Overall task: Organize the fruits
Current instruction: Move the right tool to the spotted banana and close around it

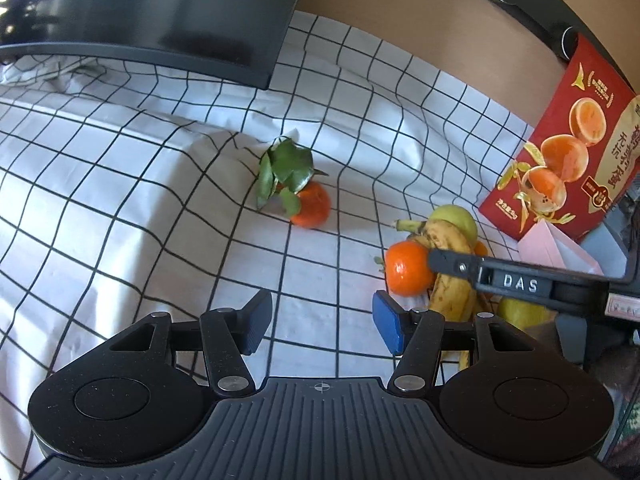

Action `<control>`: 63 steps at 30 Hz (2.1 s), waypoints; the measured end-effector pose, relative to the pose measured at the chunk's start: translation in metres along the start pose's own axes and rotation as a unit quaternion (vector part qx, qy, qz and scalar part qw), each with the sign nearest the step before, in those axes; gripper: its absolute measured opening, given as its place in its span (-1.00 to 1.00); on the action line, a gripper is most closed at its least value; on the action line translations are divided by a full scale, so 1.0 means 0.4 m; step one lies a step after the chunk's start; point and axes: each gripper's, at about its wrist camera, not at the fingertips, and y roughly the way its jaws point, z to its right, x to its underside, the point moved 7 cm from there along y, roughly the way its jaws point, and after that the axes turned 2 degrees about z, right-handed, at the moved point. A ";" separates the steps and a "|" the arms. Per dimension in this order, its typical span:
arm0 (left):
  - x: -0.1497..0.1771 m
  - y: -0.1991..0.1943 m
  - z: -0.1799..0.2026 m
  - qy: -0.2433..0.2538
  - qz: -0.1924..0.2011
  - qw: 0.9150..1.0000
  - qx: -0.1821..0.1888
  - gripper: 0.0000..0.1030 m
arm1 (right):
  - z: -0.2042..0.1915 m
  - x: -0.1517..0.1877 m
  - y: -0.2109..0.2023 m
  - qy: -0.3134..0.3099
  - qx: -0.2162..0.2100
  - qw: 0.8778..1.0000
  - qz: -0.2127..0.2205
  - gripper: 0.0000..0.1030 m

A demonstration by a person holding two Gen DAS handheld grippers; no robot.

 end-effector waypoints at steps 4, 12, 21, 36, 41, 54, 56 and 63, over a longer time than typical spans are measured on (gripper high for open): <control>-0.009 0.013 -0.005 -0.001 -0.005 1.000 0.010 0.18 | -0.027 -0.015 -0.006 -0.022 -0.007 1.000 -0.004 -0.27; 0.056 0.026 0.146 0.026 -0.047 0.990 0.130 0.16 | 0.023 0.005 -0.143 0.042 -0.049 0.998 -0.002 -0.34; 0.153 -0.009 0.341 0.103 -0.054 0.979 0.168 0.13 | 0.168 0.127 -0.339 0.119 -0.067 0.991 -0.014 -0.40; 0.218 -0.012 0.424 0.150 -0.055 0.975 0.155 -0.10 | 0.318 0.280 -0.409 0.185 -0.050 0.981 -0.034 -0.68; 0.139 -0.007 0.345 0.083 -0.013 0.991 0.103 -0.10 | 0.298 0.287 -0.390 0.182 -0.059 0.980 -0.047 -0.51; 0.212 0.004 0.308 0.046 -0.095 0.990 0.099 -0.17 | 0.272 0.284 -0.348 0.187 -0.073 0.977 -0.067 -0.02; 0.227 -0.001 0.314 0.043 -0.107 0.989 0.098 -0.16 | 0.276 0.276 -0.340 0.192 -0.073 0.976 -0.066 -0.02; 0.268 -0.032 0.364 0.032 -0.139 0.977 0.157 -0.20 | 0.264 0.243 -0.306 0.186 -0.069 0.978 -0.062 -0.02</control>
